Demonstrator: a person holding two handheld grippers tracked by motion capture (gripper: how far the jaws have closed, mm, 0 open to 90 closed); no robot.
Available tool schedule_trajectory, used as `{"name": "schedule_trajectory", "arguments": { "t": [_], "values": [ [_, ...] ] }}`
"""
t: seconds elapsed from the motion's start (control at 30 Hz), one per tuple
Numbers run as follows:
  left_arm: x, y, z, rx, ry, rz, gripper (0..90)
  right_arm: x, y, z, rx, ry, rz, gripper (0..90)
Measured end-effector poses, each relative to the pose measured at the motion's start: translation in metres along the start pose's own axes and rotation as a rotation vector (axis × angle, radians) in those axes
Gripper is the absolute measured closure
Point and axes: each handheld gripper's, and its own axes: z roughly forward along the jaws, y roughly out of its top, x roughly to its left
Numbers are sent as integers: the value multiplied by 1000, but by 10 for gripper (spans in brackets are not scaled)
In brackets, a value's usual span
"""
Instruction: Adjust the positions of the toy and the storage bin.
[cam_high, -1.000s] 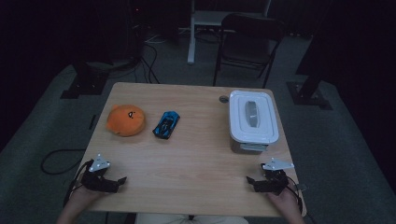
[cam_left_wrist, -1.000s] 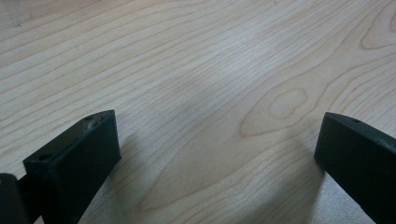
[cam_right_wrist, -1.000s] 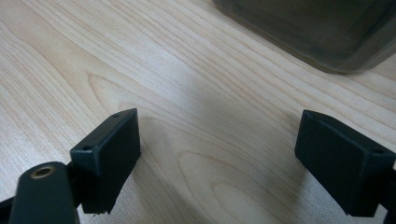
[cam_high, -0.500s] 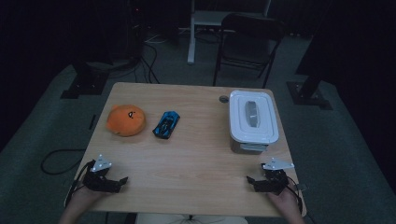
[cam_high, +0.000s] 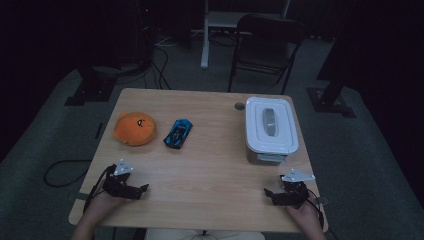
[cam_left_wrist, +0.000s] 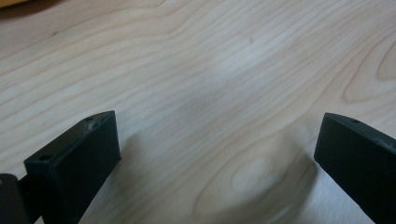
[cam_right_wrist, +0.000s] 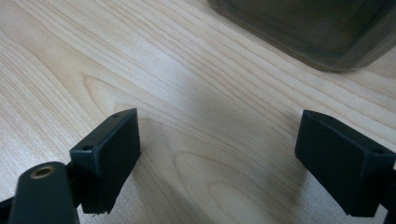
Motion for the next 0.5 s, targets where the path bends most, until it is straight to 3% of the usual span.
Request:
{"name": "schedule_trajectory", "arguments": {
  "t": [0.37,0.5],
  "values": [
    [-10,29,9,-4,-42,18,9,0,0,0,0,0,0,136],
    [-14,42,12,-6,-27,23,8,0,0,0,0,0,0,136]
  ]
}}
